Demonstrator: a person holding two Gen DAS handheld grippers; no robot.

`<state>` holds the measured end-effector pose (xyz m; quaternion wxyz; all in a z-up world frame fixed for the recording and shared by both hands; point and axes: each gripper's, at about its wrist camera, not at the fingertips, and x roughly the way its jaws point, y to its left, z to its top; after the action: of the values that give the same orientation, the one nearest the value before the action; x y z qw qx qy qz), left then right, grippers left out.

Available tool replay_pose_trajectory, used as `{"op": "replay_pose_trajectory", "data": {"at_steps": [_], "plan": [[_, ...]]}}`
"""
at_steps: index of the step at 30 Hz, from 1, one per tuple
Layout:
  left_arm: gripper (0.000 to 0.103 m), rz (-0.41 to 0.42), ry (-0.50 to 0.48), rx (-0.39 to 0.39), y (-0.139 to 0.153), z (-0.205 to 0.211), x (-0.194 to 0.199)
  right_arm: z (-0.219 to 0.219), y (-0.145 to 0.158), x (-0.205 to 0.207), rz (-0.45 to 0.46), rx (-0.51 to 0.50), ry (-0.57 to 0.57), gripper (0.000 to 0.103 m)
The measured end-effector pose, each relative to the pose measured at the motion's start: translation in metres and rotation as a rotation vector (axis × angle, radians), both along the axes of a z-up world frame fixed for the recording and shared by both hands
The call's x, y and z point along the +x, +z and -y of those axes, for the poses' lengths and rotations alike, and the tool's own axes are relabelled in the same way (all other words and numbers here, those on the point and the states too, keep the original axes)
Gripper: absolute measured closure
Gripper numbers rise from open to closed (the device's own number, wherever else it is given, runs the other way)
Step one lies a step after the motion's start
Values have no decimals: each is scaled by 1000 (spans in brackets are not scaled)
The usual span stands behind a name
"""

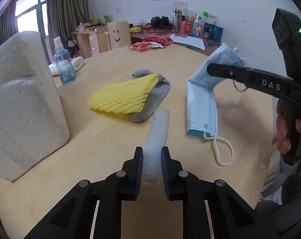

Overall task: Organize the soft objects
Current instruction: 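Close the left tool on the strip while the right tool grasps the blue face mask, then carry the strip with the left tool toward the foam box while the right tool holds the mask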

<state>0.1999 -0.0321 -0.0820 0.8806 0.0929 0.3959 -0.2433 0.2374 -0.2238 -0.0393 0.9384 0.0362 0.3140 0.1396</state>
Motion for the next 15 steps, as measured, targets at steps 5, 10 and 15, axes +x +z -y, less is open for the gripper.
{"op": "replay_pose_trajectory", "data": {"at_steps": [5,10,15], "plan": [[86,14,9,-5,4,-2,-6,4,3,-7,14,6,-6,88],[87,51,15,-28,14,-6,-12,5,9,-12,32,12,-9,88],[89,100,38,-72,28,-9,-20,8,16,-20,65,23,-13,88]]}}
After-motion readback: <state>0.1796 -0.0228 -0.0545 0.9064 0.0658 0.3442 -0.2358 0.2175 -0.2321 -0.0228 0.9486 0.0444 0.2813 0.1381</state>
